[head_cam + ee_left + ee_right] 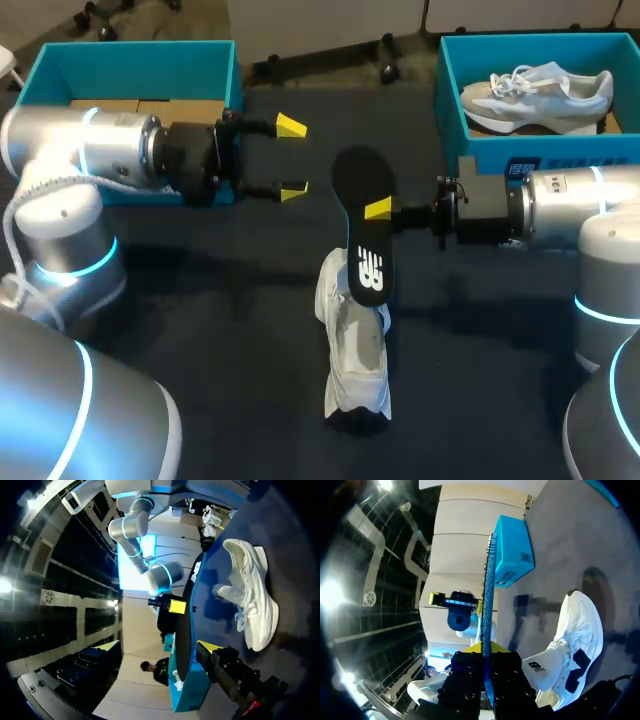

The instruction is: Take the shoe out of the shoebox, open the shoe tongue, remove and reinsert the insole, then place the shoe into the shoebox

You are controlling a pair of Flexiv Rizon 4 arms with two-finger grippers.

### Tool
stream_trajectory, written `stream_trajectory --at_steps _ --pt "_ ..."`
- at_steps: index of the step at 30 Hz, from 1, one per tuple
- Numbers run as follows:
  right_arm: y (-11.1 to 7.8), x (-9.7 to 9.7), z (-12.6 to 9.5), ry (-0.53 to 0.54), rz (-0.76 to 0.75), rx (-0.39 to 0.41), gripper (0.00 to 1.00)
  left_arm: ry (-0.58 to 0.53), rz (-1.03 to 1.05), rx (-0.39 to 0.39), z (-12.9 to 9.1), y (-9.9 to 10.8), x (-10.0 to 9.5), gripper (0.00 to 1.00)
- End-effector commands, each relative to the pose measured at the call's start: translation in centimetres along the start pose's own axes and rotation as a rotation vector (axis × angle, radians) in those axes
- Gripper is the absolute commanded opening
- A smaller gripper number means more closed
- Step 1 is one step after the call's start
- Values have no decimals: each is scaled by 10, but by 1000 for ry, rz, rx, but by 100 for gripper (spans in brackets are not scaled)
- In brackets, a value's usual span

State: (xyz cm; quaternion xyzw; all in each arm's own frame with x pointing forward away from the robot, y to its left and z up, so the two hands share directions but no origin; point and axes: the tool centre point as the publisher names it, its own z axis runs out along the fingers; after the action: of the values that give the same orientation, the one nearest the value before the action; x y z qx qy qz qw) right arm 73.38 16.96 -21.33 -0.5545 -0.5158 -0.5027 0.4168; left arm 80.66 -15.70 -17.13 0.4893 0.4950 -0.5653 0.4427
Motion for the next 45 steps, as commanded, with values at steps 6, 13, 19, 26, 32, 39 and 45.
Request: stream_trajectory --at_steps 6,13,19,26,32,39,45 --pt "0 3 2 -18 10 -24 0 -96 2 -53 3 -13 15 100" --pt "-6 3 8 -41 24 -37 0 -51 22 -85 3 -23 21 100" --pt "-11 8 11 -29 11 -34 0 -51 29 -88 17 -24 31 100" --pt "-13 5 16 -29 17 -36 0 -74 60 -143 34 -11 44 100" --pt "-14 3 18 -28 24 -46 0 -80 45 -148 49 -7 43 89" --pt "-14 3 18 -28 24 -46 0 -55 57 -185 60 -5 48 51" --pt "-14 3 18 -28 24 -46 0 -50 53 -189 64 -6 50 44"
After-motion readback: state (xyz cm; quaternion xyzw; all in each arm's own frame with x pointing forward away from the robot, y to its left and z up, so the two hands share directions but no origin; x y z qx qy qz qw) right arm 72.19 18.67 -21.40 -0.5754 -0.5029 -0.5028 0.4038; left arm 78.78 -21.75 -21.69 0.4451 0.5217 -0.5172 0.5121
